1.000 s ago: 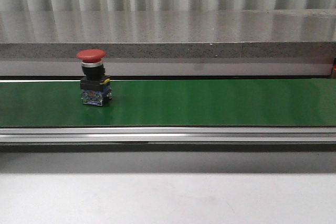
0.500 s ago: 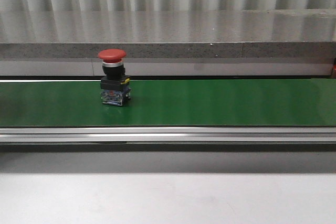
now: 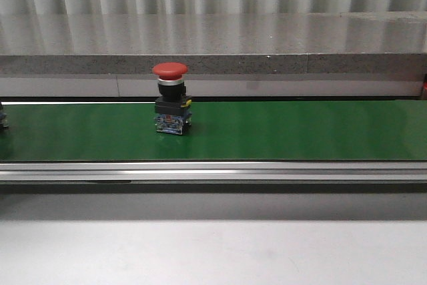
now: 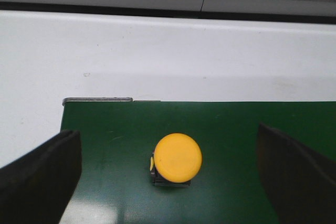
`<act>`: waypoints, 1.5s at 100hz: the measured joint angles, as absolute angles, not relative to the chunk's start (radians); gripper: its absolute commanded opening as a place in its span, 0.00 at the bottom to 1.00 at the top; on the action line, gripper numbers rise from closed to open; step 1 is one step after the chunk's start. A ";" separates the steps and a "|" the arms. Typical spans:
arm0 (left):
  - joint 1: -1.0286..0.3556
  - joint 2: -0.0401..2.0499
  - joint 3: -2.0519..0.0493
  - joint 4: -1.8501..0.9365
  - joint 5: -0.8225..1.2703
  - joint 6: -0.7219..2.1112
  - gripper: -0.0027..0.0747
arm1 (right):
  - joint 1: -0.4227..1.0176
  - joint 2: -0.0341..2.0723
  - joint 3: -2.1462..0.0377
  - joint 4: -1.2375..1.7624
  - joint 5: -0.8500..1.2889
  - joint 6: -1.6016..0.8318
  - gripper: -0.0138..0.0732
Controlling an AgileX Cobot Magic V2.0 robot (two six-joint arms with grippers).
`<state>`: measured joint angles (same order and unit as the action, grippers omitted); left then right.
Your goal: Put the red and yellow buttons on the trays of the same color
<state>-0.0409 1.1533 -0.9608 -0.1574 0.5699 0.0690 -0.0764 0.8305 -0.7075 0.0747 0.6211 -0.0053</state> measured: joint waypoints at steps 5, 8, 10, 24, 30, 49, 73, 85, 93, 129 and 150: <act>-0.045 1.106 -0.942 -0.157 0.570 0.069 0.84 | -0.076 0.831 -0.707 0.075 0.621 -0.005 0.08; -0.047 1.082 -0.926 -0.157 0.570 0.069 0.83 | -0.076 0.831 -0.707 0.075 0.621 -0.005 0.08; -0.047 1.063 -0.915 -0.156 0.570 0.069 0.82 | -0.076 0.831 -0.707 0.075 0.621 -0.005 0.08; -0.051 0.941 -0.833 -0.155 0.571 0.069 0.72 | -0.076 0.831 -0.707 0.075 0.621 -0.005 0.08; -0.051 0.891 -0.797 -0.155 0.572 0.069 0.65 | -0.076 0.831 -0.707 0.075 0.621 -0.005 0.08; -0.051 0.739 -0.684 -0.157 0.575 0.069 0.32 | -0.076 0.831 -0.707 0.075 0.621 -0.005 0.08; -0.051 0.658 -0.609 -0.157 0.573 0.069 0.01 | -0.076 0.831 -0.707 0.075 0.621 -0.005 0.08; -0.051 0.658 -0.606 -0.157 0.567 0.069 0.01 | -0.076 0.831 -0.707 0.075 0.621 -0.005 0.08; -0.051 0.658 -0.604 -0.159 0.564 0.069 0.01 | -0.076 0.831 -0.707 0.075 0.621 -0.005 0.11; -0.051 0.658 -0.602 -0.159 0.562 0.069 0.01 | -0.076 0.831 -0.707 0.075 0.661 -0.005 0.91; -0.051 0.658 -0.602 -0.161 0.562 0.069 0.01 | -0.076 0.831 -0.707 0.135 0.654 -0.012 0.88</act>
